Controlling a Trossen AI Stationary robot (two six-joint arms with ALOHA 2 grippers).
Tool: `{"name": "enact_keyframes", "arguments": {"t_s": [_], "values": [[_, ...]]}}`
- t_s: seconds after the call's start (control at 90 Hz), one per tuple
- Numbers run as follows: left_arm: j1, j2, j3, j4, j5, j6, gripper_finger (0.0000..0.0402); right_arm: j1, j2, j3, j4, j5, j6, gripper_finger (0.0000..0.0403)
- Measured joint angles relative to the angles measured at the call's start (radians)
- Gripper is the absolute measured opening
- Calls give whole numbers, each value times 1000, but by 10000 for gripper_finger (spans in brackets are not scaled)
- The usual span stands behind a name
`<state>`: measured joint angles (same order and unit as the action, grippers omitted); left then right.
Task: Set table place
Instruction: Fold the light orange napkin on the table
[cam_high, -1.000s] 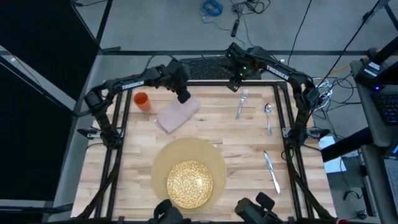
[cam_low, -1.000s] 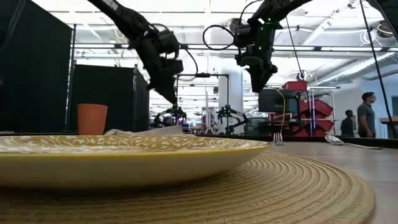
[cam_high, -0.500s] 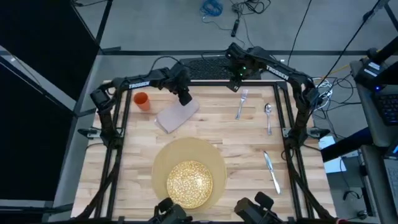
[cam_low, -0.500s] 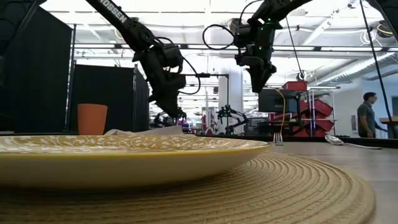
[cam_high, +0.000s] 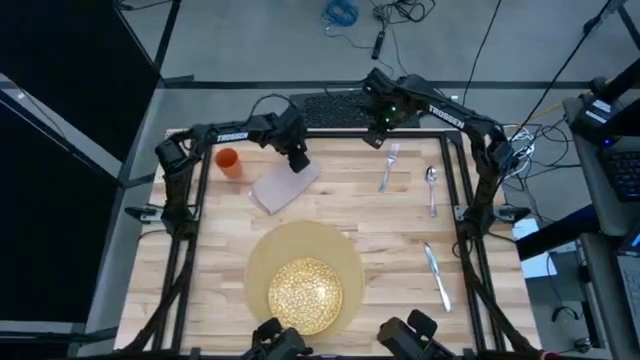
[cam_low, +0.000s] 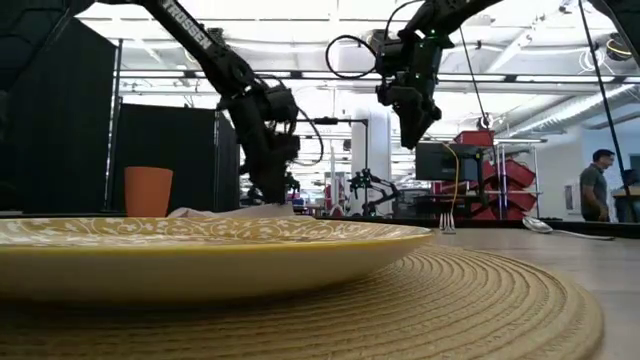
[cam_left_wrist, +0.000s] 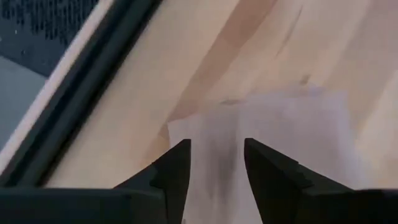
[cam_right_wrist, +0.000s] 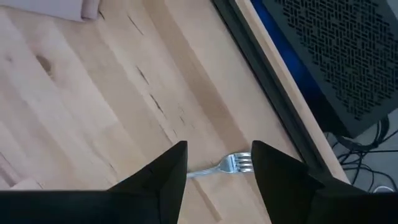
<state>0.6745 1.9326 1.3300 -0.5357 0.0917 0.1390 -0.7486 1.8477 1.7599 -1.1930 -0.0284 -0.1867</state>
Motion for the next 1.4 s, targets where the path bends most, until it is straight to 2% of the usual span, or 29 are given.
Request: {"name": "enact_keyframes", "arguments": {"t_s": [0.133, 0.256, 0.333, 0.433, 0.489, 0.767, 1.1, 1.4], "values": [[-2, 9, 0, -2, -3, 6, 135, 0, 0, 0, 0, 0, 0, 165], [-8, 9, 0, -3, -75, 55, 125, -2, 0, 0, 2, 0, -2, 165], [-9, 5, 0, -19, -109, 60, 93, -3, 0, 0, 13, 0, -6, 165], [-10, 2, 0, -39, -103, 80, 25, -4, 0, 0, 22, 0, -8, 165], [-11, 2, 0, -53, -102, 80, 10, -5, 0, 0, 27, 0, -8, 165], [-12, 2, 0, -115, -102, 78, 0, -5, 0, 0, 37, 0, -8, 165], [-14, 29, -11, -147, -198, 43, 0, -5, 0, 0, 36, 0, 10, 165], [-17, 30, -11, -347, -225, -103, 0, -5, 0, 0, 30, 0, 13, 165]]}}
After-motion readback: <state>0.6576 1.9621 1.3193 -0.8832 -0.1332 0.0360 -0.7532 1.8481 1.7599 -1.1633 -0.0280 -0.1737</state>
